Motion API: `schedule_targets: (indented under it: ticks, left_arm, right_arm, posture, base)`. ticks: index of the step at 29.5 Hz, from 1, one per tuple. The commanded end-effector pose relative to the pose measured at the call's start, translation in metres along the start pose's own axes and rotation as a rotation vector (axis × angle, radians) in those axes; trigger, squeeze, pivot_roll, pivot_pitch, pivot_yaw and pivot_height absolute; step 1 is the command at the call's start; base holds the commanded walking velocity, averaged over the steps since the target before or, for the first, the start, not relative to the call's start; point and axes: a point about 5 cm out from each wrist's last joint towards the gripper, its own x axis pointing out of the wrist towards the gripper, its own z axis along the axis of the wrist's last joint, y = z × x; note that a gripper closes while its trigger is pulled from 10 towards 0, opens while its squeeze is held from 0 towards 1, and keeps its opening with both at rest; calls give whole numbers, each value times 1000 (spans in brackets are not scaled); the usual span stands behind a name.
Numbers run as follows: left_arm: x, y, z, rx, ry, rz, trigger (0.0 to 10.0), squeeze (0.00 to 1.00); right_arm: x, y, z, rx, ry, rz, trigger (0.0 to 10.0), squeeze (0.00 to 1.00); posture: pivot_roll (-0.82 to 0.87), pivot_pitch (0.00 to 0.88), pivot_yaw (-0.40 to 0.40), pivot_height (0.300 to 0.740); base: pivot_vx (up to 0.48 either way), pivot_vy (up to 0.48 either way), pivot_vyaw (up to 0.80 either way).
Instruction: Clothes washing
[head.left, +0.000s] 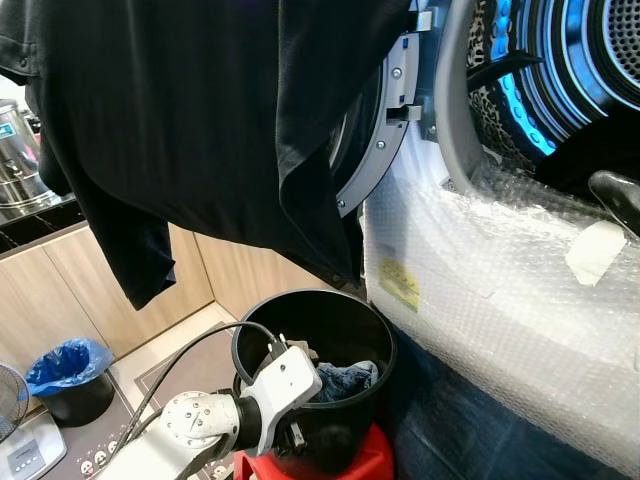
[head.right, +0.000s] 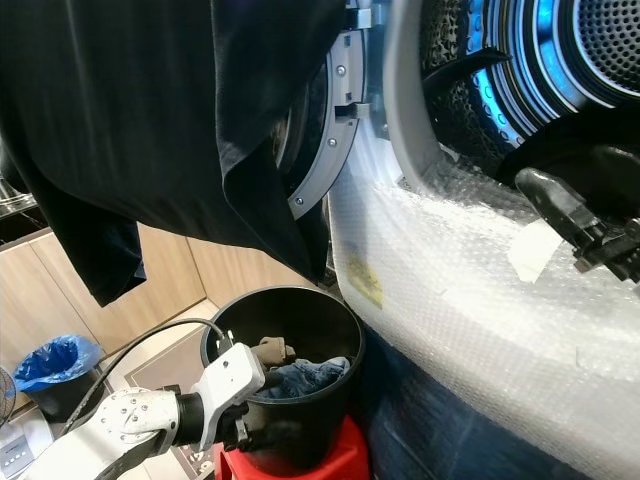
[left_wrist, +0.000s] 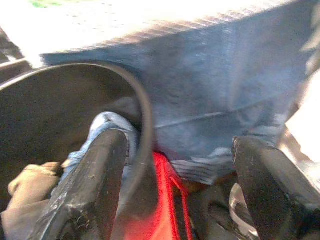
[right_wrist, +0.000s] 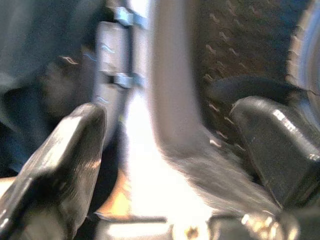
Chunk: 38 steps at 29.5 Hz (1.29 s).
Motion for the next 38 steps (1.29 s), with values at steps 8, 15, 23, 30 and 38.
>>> schedule_targets:
  ticks: [8,15,23,30,38]
  left_arm:
    - [1,7,-6,113,-61,72,10000,0]
    - [6,-4,-17,145,-21,-30,10000,0]
    - [10,-24,-46,174,105,-291,10000,0]
    - [11,-26,-79,188,226,-399,10000,0]
    - [14,-34,-118,122,353,-440,10000,0]
  right_arm:
    - [4,54,-39,179,38,324,10000,0]
    - [-1,76,-67,275,126,477,10000,0]
    - [-11,95,-114,419,318,611,10000,0]
    - [-34,96,-179,442,607,582,10000,0]
    - [-60,75,-245,443,854,330,10000,0]
  posture:
    - [-153,0,68,740]
    - [-148,0,67,740]
    - [-143,0,62,740]
    - [-148,0,64,740]
    - [-146,0,66,740]
  base:
    - [0,0,0]
    - [0,0,0]
    - [0,0,0]
    - [0,0,0]
    - [0,0,0]
